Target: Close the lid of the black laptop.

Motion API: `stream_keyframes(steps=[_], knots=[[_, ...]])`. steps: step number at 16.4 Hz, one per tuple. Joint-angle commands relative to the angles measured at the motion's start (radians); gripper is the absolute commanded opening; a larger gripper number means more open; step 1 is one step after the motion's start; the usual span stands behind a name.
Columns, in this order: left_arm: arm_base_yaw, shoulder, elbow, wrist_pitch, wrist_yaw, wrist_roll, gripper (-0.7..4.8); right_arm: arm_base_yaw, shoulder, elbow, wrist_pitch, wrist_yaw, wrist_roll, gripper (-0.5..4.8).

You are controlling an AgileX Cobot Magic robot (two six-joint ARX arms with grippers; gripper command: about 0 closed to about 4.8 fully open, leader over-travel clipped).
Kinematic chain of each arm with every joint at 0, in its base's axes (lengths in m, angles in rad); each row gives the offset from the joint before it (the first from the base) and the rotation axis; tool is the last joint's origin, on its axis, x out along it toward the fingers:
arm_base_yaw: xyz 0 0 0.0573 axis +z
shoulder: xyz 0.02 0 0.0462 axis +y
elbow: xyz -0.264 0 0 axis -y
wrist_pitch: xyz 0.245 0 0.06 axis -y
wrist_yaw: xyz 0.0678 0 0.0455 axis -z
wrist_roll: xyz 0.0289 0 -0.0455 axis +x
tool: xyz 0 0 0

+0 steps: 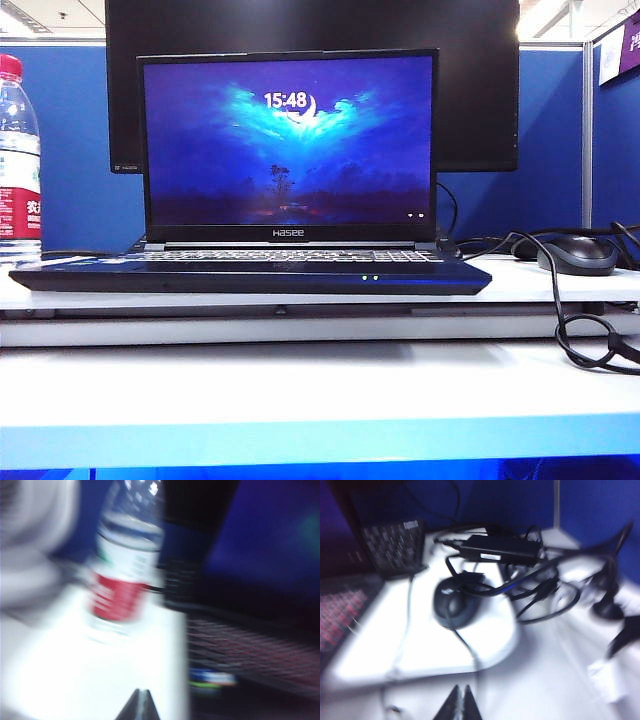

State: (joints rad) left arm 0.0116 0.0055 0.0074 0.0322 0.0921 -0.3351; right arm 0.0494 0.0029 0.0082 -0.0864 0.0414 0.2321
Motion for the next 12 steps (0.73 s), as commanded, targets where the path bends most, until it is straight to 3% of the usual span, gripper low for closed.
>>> stream_keyframes(steps=[1,3,5,6,7,8,9,12], knots=[[-0.003,-0.002,0.000,0.018,0.288,-0.502,-0.02,0.001,-0.002,-0.004,0.062,-0.187,0.461,-0.01],[-0.003,-0.002,0.000,0.133,0.418,-0.695,-0.03,0.002,-0.002,-0.004,0.221,-0.315,0.506,-0.01],[-0.003,-0.002,0.002,0.430,0.506,-0.862,-0.03,0.002,-0.002,-0.003,0.479,-0.377,0.524,0.08],[-0.003,-0.002,0.011,0.572,0.492,-0.916,0.06,0.001,-0.002,0.006,0.574,-0.361,0.548,0.38],[-0.001,-0.002,0.071,0.694,0.368,-0.997,0.31,0.001,-0.001,0.073,0.614,-0.263,0.579,0.59],[-0.002,-0.001,0.143,0.674,0.311,-1.007,0.32,0.001,0.002,0.142,0.610,-0.225,0.578,0.58],[-0.001,0.012,0.231,0.642,0.317,-0.966,0.32,0.000,0.018,0.209,0.607,-0.201,0.563,0.58],[-0.001,0.148,0.589,0.424,0.473,-0.692,0.32,0.000,0.174,0.483,0.605,-0.252,0.405,0.58]])
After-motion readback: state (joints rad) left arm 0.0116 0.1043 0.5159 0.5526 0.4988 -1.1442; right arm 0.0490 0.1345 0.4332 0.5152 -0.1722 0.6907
